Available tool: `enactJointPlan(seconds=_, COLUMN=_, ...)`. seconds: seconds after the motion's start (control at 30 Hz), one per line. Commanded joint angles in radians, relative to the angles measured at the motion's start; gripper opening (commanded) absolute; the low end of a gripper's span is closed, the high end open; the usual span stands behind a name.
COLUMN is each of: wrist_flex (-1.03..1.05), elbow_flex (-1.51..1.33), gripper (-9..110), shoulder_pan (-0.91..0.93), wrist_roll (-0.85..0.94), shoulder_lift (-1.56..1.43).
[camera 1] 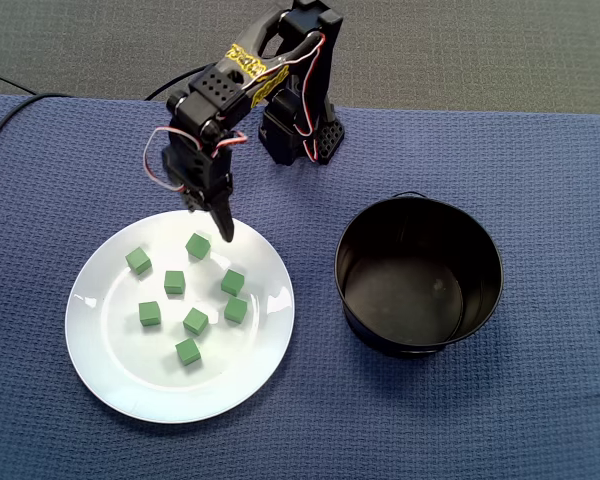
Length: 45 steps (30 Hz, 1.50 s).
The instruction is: Pick up the items on the white plate and put them in the black container.
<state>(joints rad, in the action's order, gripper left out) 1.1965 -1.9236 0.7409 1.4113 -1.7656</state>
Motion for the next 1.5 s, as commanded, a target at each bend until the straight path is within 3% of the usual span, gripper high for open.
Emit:
enactJointPlan(seconds=0.0, wrist_flex=-0.112, elbow_flex=0.003, gripper=30, shoulder_pan=0.034, wrist_roll=0.077, shoulder_lift=0.043)
enactJointPlan(seconds=0.4, wrist_flex=-0.164, elbow_flex=0.008, gripper=28, shoulder_pan=0.032, wrist_roll=0.104, shoulder_lift=0.219)
enactJointPlan(seconds=1.13, wrist_flex=-0.302, elbow_flex=-0.084, gripper=18, shoulder_pan=-0.008, wrist_roll=0.072, shoulder_lift=0.256)
enactJointPlan(seconds=1.47, wrist_flex=-0.468, elbow_flex=-0.178, gripper=3, shoulder_pan=-0.015, wrist_roll=0.058, shoulder_lift=0.255)
